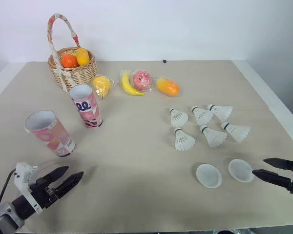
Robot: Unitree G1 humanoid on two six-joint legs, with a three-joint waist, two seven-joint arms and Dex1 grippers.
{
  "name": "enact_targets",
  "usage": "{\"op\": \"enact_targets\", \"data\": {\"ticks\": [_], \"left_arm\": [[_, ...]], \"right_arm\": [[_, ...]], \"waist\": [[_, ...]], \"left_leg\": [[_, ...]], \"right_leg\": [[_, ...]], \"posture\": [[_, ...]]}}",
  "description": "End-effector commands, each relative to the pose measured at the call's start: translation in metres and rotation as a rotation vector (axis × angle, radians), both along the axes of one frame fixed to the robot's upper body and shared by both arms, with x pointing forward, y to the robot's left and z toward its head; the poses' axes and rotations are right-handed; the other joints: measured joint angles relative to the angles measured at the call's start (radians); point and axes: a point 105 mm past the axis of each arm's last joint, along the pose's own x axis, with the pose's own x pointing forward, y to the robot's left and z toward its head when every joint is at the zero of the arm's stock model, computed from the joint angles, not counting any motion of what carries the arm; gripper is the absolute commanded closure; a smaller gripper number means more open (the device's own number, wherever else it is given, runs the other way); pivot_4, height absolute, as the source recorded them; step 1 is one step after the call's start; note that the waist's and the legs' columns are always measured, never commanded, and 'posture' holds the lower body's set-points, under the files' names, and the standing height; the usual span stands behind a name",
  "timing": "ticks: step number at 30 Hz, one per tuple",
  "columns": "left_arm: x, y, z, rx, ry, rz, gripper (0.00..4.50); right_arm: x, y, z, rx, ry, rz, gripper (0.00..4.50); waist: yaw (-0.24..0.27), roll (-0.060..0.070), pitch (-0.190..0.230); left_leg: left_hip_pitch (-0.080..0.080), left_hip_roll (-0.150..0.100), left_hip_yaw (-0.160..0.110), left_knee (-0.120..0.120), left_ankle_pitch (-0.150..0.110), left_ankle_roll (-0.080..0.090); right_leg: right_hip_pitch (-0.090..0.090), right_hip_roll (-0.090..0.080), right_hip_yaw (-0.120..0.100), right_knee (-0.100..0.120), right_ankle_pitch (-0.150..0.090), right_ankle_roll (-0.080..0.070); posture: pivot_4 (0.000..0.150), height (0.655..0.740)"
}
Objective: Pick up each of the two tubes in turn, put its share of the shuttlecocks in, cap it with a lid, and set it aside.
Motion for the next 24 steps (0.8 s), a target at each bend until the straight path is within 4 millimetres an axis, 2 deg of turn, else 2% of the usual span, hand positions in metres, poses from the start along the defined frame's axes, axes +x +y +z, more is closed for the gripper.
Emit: {"op": "enact_targets", "data": {"ticks": [1,17,21,24], "left_arm": [[0.002,-0.003,0.005,-0.001,-0.019,-0.012,0.00],[0.007,-0.017,0.013,-0.011,-0.042,-0.047,0.00],[0.010,-0.023,0.021,0.000,-0.069,-0.060,0.00],[0.010,-0.026,0.024,0.005,-0.078,-0.068,0.00]], "right_arm": [[0.002,0.001,0.006,0.001,-0.032,0.008,0.07],[-0.002,0.025,0.010,0.032,-0.059,0.061,0.07],[-0.001,0.040,0.023,0.026,-0.097,0.120,0.07],[0.000,0.063,0.035,0.040,-0.131,0.205,0.07]], "waist": [[0.000,0.000,0.000],[0.000,0.000,0.000],[0.000,0.000,0.000],[0.000,0.000,-0.001]], "left_leg": [[0.000,0.000,0.000,0.000,0.000,0.000],[0.001,0.002,0.001,0.000,0.000,0.000],[0.001,0.002,0.001,0.000,0.000,0.000],[0.001,0.003,0.001,0.000,0.000,0.000]], "right_leg": [[0.000,0.000,0.000,0.000,0.000,0.000],[0.000,0.003,0.002,0.000,0.001,-0.001],[0.000,0.004,0.003,0.000,0.001,-0.001],[0.000,0.004,0.003,0.000,0.001,-0.001]], "posture": [[0.150,0.7298],[0.150,0.7298],[0.150,0.7298],[0.150,0.7298]]}}
